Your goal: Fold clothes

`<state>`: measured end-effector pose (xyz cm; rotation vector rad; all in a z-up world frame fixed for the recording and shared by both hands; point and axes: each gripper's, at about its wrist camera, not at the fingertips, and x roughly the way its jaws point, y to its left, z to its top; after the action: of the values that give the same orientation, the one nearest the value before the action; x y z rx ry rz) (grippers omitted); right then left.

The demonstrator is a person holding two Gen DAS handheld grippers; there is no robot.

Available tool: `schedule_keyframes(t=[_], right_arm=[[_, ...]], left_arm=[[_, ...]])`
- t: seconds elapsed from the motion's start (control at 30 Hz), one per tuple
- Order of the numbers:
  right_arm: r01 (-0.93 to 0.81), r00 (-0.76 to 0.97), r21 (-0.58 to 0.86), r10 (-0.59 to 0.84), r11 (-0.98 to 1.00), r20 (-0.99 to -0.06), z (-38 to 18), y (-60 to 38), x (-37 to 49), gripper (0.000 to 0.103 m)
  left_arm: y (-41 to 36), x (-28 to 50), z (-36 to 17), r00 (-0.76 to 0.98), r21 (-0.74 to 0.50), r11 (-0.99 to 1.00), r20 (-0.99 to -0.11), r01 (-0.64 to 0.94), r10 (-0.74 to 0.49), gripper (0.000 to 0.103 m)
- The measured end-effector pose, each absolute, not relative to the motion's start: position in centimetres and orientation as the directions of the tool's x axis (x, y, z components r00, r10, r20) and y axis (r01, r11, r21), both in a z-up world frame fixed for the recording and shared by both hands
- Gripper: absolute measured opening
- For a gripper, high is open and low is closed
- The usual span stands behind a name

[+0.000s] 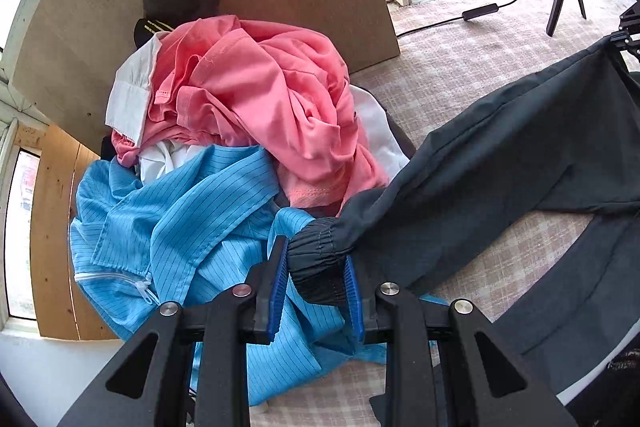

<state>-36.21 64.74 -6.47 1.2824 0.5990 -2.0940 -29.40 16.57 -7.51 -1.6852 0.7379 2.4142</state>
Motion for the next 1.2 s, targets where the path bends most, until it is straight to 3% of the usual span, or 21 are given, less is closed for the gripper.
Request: schedule_keyframes(t=[0.17,0.33,0.43,0.53,0.7,0.8,0.93,1.13,1.17,1.2], right_arm=[[0.675,-0.412,-0.07,-0.297,-0.735,-0.861,-1.5,64.2,-32.6,0.002],[0.668,-0.39,0.03,-0.383,-0.744,-0.837,1.6,63.6,-24.6,0.002],[0.662,-0.296,0.145,-0.435,-0.735,-0.851,-0.2,62.5,-18.8,0.002],[0.596,-0.112,0.29,-0.436,-0.748,-0.893,-7.6,61.0,-14.1,0.002],[0.565,0.074,0.279,-0.29,-0.776,-0.954,-16.5,59.1,-8.7,0.002],[0.577,0.045,0.235,-0.256,-0.782,-0.966,-16.4,58.6,-8.5,0.002],[0.569,-0.004,0.204,-0.251,-0.796,-0.968,-15.3,58.6,-9.2,0.002],[0.575,-0.022,0.168,-0.221,-0.801,-0.975,-15.2,58.2,-8.6,0.002],[0.577,-0.025,0.162,-0.215,-0.8,-0.976,-15.2,58.1,-8.6,0.002],[0.578,-0.026,0.158,-0.211,-0.8,-0.977,-15.3,58.0,-8.7,0.002]], left_arm=[[15.5,-26.6,-4.8,-0.442,0.304,-0.892,-0.886,-0.335,-0.136,0.025],[13.1,-19.3,-4.9,-0.447,0.284,-0.892,-0.888,-0.353,-0.106,0.025],[11.3,-13.8,-7.9,-0.401,0.235,-0.901,-0.913,-0.366,-0.075,0.028],[9.4,-8.7,-13.8,-0.274,0.157,-0.918,-0.96,-0.364,-0.056,0.031],[6.6,-4.8,-19.9,-0.136,0.102,-0.952,-0.989,-0.289,-0.065,0.031],[5.3,-5.7,-18.8,-0.17,-0.031,-0.98,-0.983,-0.197,0.066,0.031],[5.7,-7.7,-18.3,-0.208,-0.105,-0.979,-0.968,-0.175,0.141,0.045],[7.0,-9.7,-19.1,-0.207,-0.136,-0.971,-0.962,-0.196,0.176,0.043],[7.3,-9.9,-19.1,-0.207,-0.142,-0.97,-0.961,-0.199,0.183,0.041],[7.5,-10.1,-19.2,-0.207,-0.149,-0.968,-0.959,-0.202,0.191,0.031]])
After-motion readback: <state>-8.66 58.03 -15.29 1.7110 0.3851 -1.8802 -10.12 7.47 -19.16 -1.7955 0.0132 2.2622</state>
